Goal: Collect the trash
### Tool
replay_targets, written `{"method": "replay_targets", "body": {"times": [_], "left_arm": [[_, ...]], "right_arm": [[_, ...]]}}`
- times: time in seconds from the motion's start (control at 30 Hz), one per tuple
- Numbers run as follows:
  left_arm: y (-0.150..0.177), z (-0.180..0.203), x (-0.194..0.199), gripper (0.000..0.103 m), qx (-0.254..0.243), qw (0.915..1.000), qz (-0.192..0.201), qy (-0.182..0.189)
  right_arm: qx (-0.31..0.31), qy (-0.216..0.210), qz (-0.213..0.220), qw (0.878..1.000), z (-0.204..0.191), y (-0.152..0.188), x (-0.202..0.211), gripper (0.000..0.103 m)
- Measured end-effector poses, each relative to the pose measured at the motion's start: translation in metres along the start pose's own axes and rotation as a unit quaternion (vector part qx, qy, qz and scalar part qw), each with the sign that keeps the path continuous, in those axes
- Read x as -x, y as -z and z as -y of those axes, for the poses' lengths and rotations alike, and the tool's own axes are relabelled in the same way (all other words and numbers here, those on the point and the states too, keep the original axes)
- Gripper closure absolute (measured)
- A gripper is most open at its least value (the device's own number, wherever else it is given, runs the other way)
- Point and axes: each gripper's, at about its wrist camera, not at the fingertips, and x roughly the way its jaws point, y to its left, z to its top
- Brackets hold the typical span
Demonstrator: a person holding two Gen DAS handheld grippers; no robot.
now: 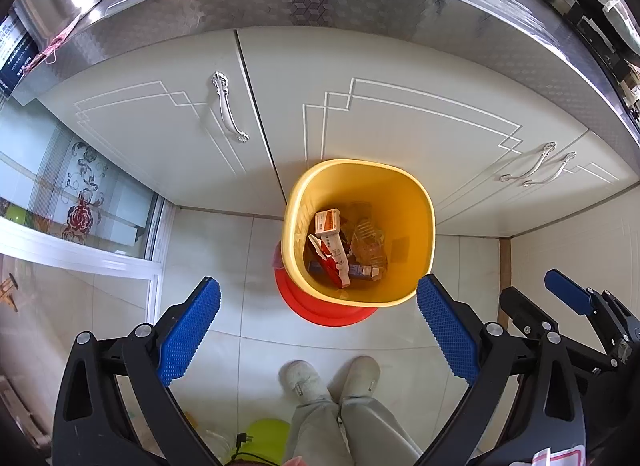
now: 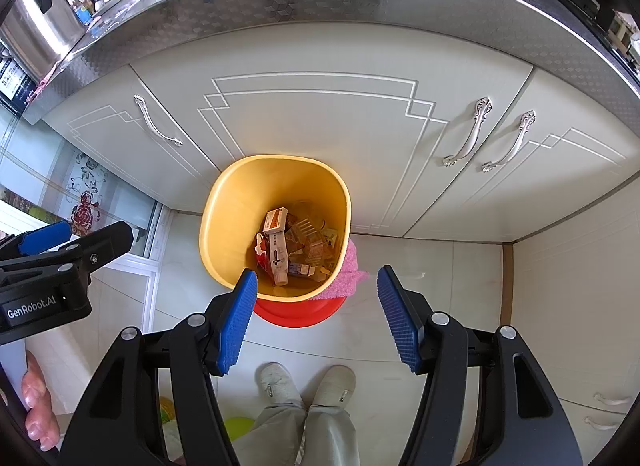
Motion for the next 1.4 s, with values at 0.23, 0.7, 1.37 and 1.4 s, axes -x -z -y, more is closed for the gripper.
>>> {"method": "replay_targets", "body": {"times": [0.23, 0.7, 1.37, 1.4], "left_arm": [[0.0005, -0.0024, -0.0008, 0.005, 0.003, 1.0000, -0.001, -0.003], [0.0000, -0.0042, 0.0000, 0.005, 0.007, 1.0000, -0.003, -0.002], [0.0010, -0.0064, -0.0011, 0.016, 0.000, 0.9999, 0.006, -0.015], [0.0011, -0.0059, -0.0011, 0.016, 0.000, 0.9999, 0.006, -0.015]], "right_arm": [[0.001, -0.001, -0.001, 1.000, -0.0018, -0.0002, 0.0010, 0.040], [0.006, -0.005, -0.001, 1.000, -0.0035, -0.0014, 0.0001, 0.040], [0.011, -0.006, -0.003, 1.000, -0.0050, -0.0007, -0.0021, 0.040], [0.012, -0.006, -0.003, 1.000, -0.0041, -0.0009, -0.0023, 0.040]]}}
